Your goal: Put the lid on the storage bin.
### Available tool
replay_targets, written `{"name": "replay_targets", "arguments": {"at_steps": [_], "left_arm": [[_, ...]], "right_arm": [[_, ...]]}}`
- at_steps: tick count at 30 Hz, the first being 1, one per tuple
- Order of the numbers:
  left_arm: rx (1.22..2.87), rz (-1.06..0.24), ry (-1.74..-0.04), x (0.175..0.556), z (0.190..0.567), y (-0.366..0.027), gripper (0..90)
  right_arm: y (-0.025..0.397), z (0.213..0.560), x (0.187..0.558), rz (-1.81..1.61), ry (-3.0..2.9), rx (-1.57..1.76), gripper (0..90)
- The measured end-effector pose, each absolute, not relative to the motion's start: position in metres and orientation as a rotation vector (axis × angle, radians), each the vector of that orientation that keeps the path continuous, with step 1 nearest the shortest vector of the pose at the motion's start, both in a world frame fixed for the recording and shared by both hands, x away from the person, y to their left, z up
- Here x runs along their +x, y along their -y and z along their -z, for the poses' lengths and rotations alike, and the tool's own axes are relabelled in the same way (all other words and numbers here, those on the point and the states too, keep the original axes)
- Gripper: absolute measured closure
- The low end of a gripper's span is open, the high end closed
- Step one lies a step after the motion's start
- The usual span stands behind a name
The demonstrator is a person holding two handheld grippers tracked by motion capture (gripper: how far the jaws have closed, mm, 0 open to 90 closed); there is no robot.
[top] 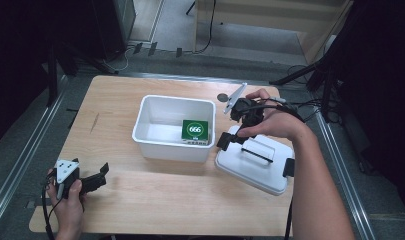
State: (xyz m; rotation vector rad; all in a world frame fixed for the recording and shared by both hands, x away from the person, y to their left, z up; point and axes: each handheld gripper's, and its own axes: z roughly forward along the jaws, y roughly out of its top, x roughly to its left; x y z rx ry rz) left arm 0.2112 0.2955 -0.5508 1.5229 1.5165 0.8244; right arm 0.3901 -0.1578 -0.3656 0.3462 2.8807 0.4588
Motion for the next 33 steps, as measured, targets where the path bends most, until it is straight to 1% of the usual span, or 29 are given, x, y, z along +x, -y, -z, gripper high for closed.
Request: {"name": "replay_targets", "arguments": {"at_steps": [6,18,20,24,25,26,29,31,32,33], "left_arm": [[1.532,-0.818,-1.517,0.212,0.551,-0.296,0.0],[1.537,-0.820,-1.516,0.212,0.551,-0.295,0.0],[1.541,-0.820,-1.515,0.212,0.551,-0.295,0.0],[1.542,-0.821,-1.516,0.212,0.551,-0.295,0.0],[1.542,-0.821,-1.516,0.212,0.551,-0.295,0.0],[1.543,-0.821,-1.516,0.212,0.551,-0.295,0.0],[1.542,-0.823,-1.514,0.212,0.551,-0.295,0.0],[1.541,-0.823,-1.514,0.212,0.551,-0.295,0.0],[1.541,-0.823,-1.514,0.212,0.551,-0.295,0.0],[1.542,-0.822,-1.514,0.212,0.551,-0.295,0.0]], "right_arm": [[0.177,0.371,0.385,-0.448,-2.878,0.356,14.1],[0.214,0.399,0.376,-0.444,-2.870,0.409,32.7],[0.218,0.403,0.374,-0.432,-2.868,0.420,34.2],[0.225,0.411,0.374,-0.430,-2.867,0.452,41.9],[0.225,0.411,0.374,-0.430,-2.867,0.452,41.9],[0.228,0.415,0.373,-0.422,-2.871,0.472,44.8],[0.231,0.421,0.372,-0.414,-2.870,0.476,48.8],[0.232,0.425,0.372,-0.411,-2.873,0.473,53.2],[0.232,0.425,0.372,-0.411,-2.873,0.473,53.2],[0.234,0.431,0.371,-0.419,-2.876,0.487,58.0]]}}
